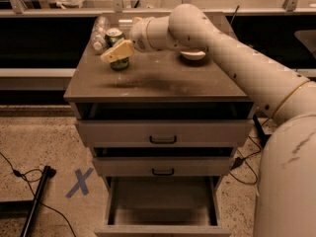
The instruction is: Place green can into bottom drawer
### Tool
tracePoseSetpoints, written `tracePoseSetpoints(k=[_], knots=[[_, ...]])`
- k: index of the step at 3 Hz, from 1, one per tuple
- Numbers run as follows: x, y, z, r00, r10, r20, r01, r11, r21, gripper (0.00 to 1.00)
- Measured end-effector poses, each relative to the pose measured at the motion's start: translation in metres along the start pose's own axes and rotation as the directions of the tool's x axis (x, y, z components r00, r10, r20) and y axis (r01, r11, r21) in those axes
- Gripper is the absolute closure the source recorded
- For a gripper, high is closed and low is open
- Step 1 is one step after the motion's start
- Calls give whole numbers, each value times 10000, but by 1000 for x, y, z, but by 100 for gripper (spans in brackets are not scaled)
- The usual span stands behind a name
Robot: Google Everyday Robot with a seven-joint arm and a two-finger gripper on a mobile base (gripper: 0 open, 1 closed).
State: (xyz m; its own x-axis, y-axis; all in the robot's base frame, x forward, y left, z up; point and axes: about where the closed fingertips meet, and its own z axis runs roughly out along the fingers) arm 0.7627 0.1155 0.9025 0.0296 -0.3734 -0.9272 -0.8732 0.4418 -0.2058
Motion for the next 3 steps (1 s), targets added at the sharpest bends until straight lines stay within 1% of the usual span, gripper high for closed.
tracePoseSetpoints(k=[2, 3], knots=[[3, 4, 13, 9989, 369, 276, -364, 9991, -194, 0], [4, 6, 16, 9984, 466, 312, -458, 9986, -255, 0]])
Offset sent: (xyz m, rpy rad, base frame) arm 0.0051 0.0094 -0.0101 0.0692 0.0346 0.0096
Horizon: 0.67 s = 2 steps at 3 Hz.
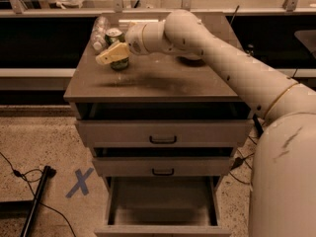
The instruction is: Place green can into bottom drawer
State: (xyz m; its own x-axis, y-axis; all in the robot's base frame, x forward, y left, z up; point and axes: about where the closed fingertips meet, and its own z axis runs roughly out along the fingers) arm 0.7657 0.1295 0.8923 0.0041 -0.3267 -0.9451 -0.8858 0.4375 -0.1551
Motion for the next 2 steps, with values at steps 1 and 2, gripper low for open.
tracePoseSetpoints(k=[1, 2], knots=[[1, 2, 7, 9999, 111, 43, -111, 9999, -40, 19], [4, 2, 10, 9995, 266, 189, -265, 9996, -34, 42]])
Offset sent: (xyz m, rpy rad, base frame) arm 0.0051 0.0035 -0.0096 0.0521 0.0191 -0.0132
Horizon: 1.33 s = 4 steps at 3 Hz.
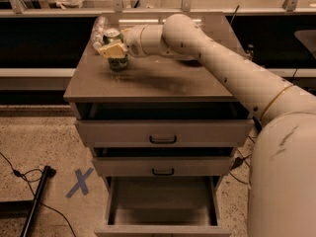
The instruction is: Place green can into bottom drawer
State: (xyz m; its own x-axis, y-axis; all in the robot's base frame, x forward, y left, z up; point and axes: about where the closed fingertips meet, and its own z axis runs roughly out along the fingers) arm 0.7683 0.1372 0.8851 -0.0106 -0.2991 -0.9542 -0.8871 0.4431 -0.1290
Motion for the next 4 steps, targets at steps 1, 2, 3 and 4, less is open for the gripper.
tracePoseSetpoints(k=[1, 2, 3, 4], knots=[[2, -6, -4, 9954, 313, 907, -303, 9995, -129, 66], [-29, -6, -31, 9702, -446, 2381, 642, 9951, -752, 96], [-53, 8, -71, 9697, -1612, 1836, 1787, 9804, -831, 100], [-79, 33, -123, 9622, -2531, 1006, 2607, 9627, -718, 100]])
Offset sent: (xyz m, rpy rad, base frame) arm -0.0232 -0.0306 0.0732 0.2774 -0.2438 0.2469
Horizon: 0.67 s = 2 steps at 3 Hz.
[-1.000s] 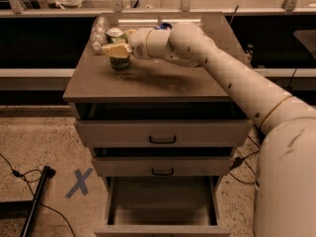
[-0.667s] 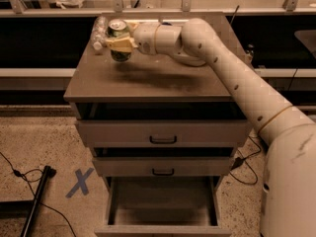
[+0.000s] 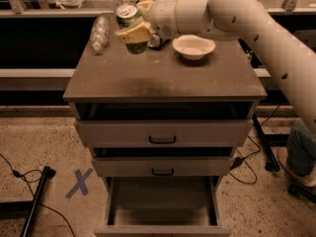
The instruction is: Place green can into bottom drawer
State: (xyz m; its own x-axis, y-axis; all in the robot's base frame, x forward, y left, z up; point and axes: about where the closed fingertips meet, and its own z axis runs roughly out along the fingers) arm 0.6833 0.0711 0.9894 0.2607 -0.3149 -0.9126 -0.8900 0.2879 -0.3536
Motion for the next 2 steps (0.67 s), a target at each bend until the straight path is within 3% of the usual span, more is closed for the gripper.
tracePoseSetpoints(k=[1, 2], knots=[[4, 36, -36, 10000, -55, 39, 55, 10000, -18, 100], [19, 83, -57, 9933, 258, 1122, -237, 9995, -200, 100]])
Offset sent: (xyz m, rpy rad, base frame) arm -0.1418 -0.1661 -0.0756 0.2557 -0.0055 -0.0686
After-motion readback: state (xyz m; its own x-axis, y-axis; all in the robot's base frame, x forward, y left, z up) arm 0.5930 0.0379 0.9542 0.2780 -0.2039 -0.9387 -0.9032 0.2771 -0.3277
